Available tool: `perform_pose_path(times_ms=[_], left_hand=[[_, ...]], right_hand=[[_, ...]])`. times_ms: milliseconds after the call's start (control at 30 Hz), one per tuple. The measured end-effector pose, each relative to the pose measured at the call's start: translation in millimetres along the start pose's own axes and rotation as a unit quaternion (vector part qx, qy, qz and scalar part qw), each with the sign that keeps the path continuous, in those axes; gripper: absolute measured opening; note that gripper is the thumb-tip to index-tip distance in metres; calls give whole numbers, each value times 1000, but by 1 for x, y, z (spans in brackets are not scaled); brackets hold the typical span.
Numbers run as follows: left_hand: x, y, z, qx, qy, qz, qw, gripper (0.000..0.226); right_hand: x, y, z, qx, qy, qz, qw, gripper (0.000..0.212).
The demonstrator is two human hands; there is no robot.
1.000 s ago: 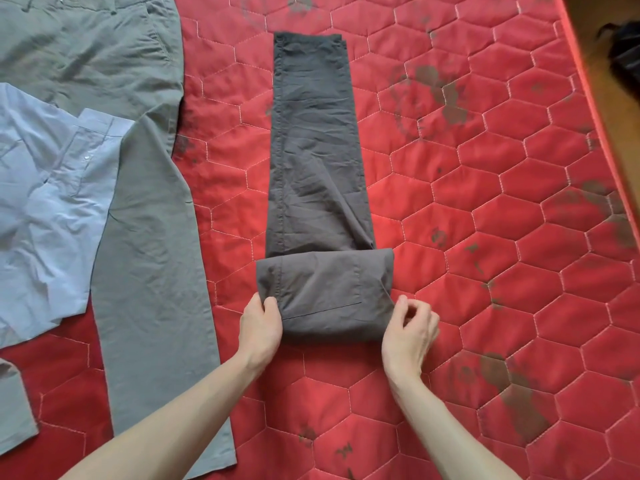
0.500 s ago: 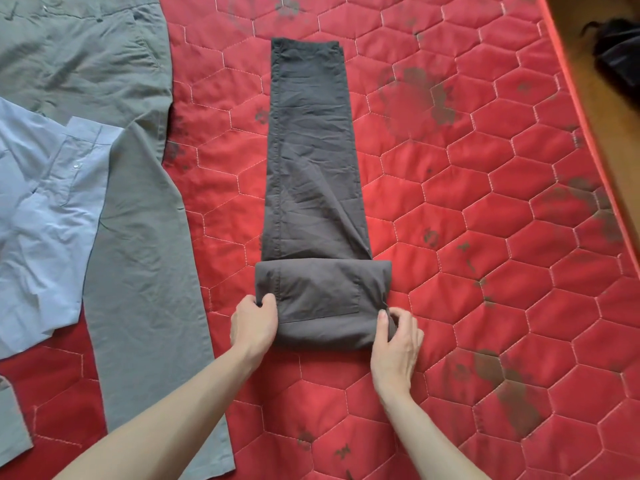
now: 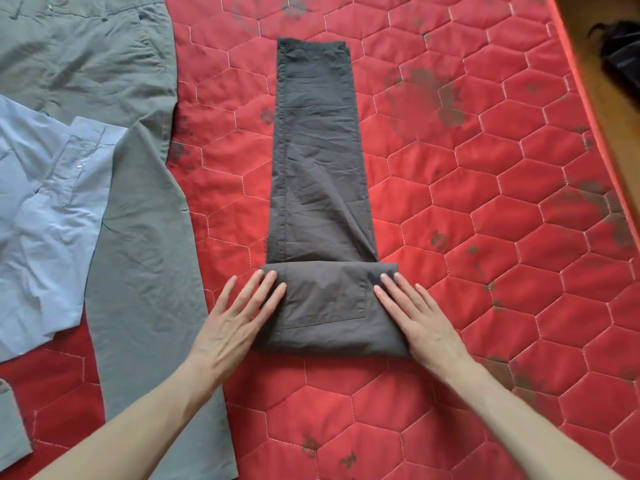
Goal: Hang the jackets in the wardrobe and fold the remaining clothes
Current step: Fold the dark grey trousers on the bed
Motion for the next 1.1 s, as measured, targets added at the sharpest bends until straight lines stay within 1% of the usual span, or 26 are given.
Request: perform_pose_path(times_ms=[33, 100, 167, 233, 300, 333, 367, 400, 433, 467, 500, 533, 567, 600, 633, 667, 733, 800, 833, 900, 933, 967, 1000, 1033, 1067, 1100], left_hand=[[-1, 1, 4, -4, -22, 8, 1000, 78], [-2, 3, 11, -5, -54, 18, 998, 83], [0, 3, 16, 9, -73, 9, 997, 87], [2, 2, 15, 38, -85, -21, 995, 89], [5, 4, 12, 61, -92, -59, 992, 96], [6, 6, 9, 63, -93, -89, 990, 102], [8, 7, 7, 55, -88, -141, 985, 108], [11, 8, 5, 47, -71, -219, 972, 109], [14, 11, 3, 40, -40, -311, 949, 105], [18, 16, 2, 24, -2, -392, 920, 94], [23, 20, 1, -5, 42, -449, 893, 78], [28, 26, 0, -33, 87, -490, 867, 63], [32, 30, 0, -43, 134, -526, 839, 50], [35, 33, 1, -43, 183, -558, 808, 38], [38, 33, 3, -44, 228, -585, 777, 31], [40, 31, 6, -46, 264, -609, 747, 31], [38, 25, 14, -45, 310, -654, 689, 38], [37, 10, 19, -40, 369, -677, 635, 48], [37, 2, 20, -29, 397, -686, 609, 62], [36, -13, 26, 7, 422, -706, 569, 102], [36, -14, 31, 15, 420, -712, 562, 109], [36, -13, 37, 15, 416, -710, 569, 105], [38, -12, 43, 9, 410, -700, 584, 91], [40, -10, 47, 0, 412, -683, 603, 69], [42, -10, 50, -3, 416, -665, 620, 47], [44, -12, 53, -1, 418, -644, 641, 34]], right_hand=[[0, 0, 2, 25, 37, -24, 999, 83], [-1, -2, 8, 78, 93, -42, 992, 85], [-6, 1, 14, 113, 130, -38, 984, 86], [-8, 5, 17, 136, 155, -23, 978, 83], [-8, 10, 20, 134, 160, 16, 978, 78], [-6, 15, 21, 122, 156, 55, 979, 75], [-6, 20, 22, 103, 142, 108, 979, 72], [-7, 26, 22, 79, 120, 169, 975, 70], [-9, 30, 22, 55, 91, 230, 967, 68], [-10, 36, 21, 28, 54, 289, 955, 66], [-14, 37, 19, -2, 10, 343, 939, 60], [-14, 40, 19, -29, -35, 389, 920, 49], [-16, 40, 18, -57, -83, 421, 901, 33], [-16, 42, 19, -81, -133, 444, 882, 24], [-17, 39, 20, -103, -186, 461, 861, 27], [-15, 38, 21, -114, -222, 489, 836, 32], [-8, 34, 29, -137, -255, 534, 794, 43], [-3, 34, 40, -161, -292, 552, 764, 43], [-2, 32, 47, -172, -308, 548, 758, 40], [-2, 25, 60, -174, -348, 533, 751, 39], [-4, 20, 65, -169, -371, 526, 747, 41], [-9, 13, 69, -165, -391, 515, 745, 40], [-11, 8, 73, -160, -405, 500, 749, 35], [-15, 4, 76, -161, -416, 470, 761, 31], [-18, 1, 78, -170, -423, 430, 779, 30], [-22, 1, 78, -182, -428, 384, 798, 31]])
Point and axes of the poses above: each hand's wrist, its own z-axis towards the middle knuckle, its own y-axis out of the back of the hand, x = y × z, the point moved 8 cm from there along z, towards the middle knuckle, and after that the axes turned 2 degrees about z, right-handed, at the moved point
